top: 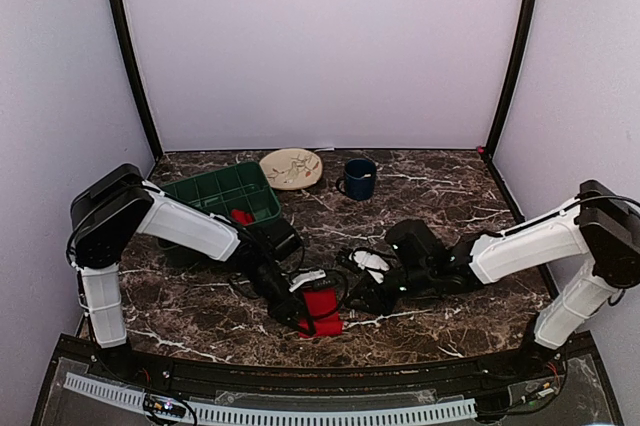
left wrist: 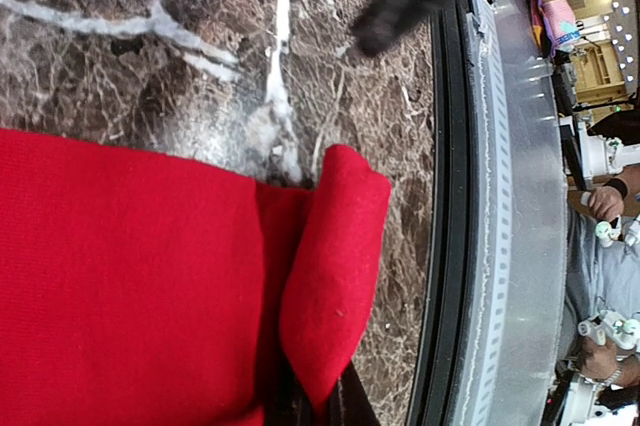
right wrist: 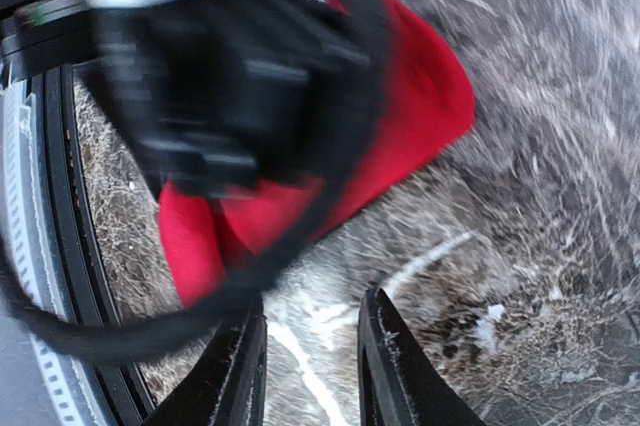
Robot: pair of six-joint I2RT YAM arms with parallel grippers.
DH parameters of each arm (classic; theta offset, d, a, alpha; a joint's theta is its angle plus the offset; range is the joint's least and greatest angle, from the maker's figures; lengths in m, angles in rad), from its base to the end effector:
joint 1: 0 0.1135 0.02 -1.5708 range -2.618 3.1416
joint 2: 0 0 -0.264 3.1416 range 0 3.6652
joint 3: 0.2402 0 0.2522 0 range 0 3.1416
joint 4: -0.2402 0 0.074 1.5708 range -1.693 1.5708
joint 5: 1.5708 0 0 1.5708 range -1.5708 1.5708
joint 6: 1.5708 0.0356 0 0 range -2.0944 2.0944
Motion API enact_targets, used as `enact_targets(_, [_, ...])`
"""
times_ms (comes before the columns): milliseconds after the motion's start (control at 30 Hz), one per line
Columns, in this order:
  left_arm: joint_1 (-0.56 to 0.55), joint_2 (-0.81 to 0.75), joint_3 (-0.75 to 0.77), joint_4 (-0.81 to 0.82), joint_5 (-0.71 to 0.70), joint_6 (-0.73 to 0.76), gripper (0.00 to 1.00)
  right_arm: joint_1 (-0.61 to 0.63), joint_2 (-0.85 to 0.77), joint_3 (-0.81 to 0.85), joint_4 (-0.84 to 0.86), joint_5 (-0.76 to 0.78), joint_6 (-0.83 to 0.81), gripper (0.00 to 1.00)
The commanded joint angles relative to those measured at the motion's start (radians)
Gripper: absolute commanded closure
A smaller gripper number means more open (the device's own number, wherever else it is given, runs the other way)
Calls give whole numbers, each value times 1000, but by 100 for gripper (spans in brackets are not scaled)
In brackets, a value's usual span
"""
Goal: Roll the socks
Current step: Roll the sock at the center of the board.
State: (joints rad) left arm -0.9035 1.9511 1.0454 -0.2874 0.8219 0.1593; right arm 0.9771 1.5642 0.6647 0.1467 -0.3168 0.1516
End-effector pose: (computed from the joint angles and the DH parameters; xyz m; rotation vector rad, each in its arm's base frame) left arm 0.1977 -0.2931 0.1116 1.6185 2.2936 -1.3300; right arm 0.1566 0.2518 0.1493 -1.1434 2.1862 0.9028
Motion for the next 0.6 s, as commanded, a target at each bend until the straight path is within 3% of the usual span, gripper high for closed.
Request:
enact_targets(0, [10, 49, -16, -105, -15, -7, 100, 69, -58, -20, -7, 170, -84, 69])
enact_targets(567, [42, 92, -4, -119, 65, -5, 100, 229, -3, 61, -70, 222, -184, 63])
